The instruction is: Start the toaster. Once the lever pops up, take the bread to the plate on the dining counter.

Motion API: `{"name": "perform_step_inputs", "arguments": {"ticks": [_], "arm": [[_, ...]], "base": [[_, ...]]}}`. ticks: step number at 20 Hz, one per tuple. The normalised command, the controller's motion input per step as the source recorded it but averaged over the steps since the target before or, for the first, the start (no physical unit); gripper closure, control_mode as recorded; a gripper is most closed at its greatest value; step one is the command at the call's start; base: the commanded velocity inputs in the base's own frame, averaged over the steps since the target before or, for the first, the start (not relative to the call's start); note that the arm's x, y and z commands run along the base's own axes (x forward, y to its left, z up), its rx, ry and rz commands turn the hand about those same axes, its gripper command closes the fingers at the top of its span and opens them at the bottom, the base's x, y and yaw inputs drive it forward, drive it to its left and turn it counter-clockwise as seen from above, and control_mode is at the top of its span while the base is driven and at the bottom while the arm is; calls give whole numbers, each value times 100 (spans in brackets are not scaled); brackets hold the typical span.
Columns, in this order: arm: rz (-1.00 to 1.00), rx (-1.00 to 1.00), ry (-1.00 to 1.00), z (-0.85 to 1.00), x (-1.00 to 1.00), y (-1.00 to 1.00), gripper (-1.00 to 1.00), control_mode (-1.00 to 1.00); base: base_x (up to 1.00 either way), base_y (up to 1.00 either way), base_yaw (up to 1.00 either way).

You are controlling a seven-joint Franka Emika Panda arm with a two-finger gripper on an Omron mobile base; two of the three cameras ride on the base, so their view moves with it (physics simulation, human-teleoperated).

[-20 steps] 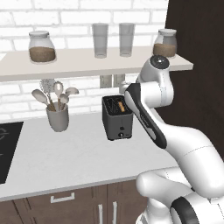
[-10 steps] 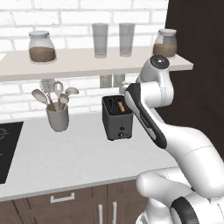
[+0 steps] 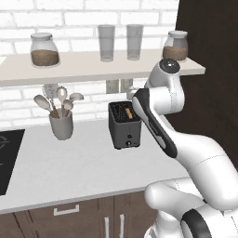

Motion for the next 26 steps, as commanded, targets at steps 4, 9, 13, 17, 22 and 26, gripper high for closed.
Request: {"name": "perform_step_inputs", "arguments": {"ticks": [4,9,13,17,22,26], "arm": [[0,0,0,0,0,0,-100,-100],[0,0,0,0,0,0,-100,-100],[0,0,0,0,0,0,-100,-100],[0,0,0,0,0,0,-100,-100],[0,0,0,0,0,0,-100,-100],[0,0,0,0,0,0,-100,-100]], "base": [[0,0,0],[0,0,0],[0,0,0],[0,0,0],[0,0,0],[0,0,0]]}}
